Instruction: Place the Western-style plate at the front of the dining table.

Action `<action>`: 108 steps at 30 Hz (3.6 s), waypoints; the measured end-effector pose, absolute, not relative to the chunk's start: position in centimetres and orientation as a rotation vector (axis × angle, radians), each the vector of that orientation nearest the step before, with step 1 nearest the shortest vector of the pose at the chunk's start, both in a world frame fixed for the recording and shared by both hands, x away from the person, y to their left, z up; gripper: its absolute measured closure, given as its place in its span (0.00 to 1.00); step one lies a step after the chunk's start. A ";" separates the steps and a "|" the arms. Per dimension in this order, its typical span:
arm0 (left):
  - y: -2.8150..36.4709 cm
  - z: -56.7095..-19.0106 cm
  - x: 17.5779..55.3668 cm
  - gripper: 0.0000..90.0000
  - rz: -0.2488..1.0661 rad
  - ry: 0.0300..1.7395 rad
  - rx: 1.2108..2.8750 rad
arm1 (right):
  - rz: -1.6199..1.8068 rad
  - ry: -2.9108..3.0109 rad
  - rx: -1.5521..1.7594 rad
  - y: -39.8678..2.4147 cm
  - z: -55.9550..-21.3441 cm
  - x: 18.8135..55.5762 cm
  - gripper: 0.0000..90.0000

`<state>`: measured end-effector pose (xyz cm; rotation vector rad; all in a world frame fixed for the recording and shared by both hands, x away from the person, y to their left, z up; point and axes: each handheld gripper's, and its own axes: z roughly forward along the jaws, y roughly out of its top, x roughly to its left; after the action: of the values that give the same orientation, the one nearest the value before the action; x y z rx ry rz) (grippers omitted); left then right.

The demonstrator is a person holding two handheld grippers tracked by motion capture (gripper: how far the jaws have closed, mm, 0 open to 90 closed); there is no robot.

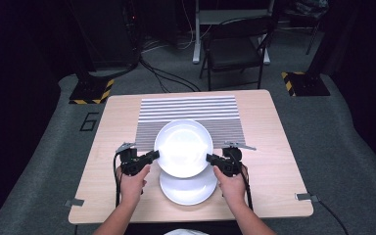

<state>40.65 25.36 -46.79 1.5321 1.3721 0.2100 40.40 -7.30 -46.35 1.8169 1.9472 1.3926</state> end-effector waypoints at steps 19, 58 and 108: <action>24.6 -46.0 42.0 0.85 0.231 1.353 1.537 | 1.407 1.901 1.786 -7.7 -45.3 41.2 0.84; 24.3 -44.2 45.5 0.85 0.289 1.357 1.531 | 1.357 1.887 1.732 -7.1 -43.1 45.1 0.84; 24.8 -42.3 50.8 0.85 0.307 1.389 1.531 | 1.312 1.899 1.690 -6.0 -40.3 51.2 0.85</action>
<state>50.78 24.76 -42.25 1.5308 1.3892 0.3073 51.18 -5.97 -40.33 1.6902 1.8990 1.3116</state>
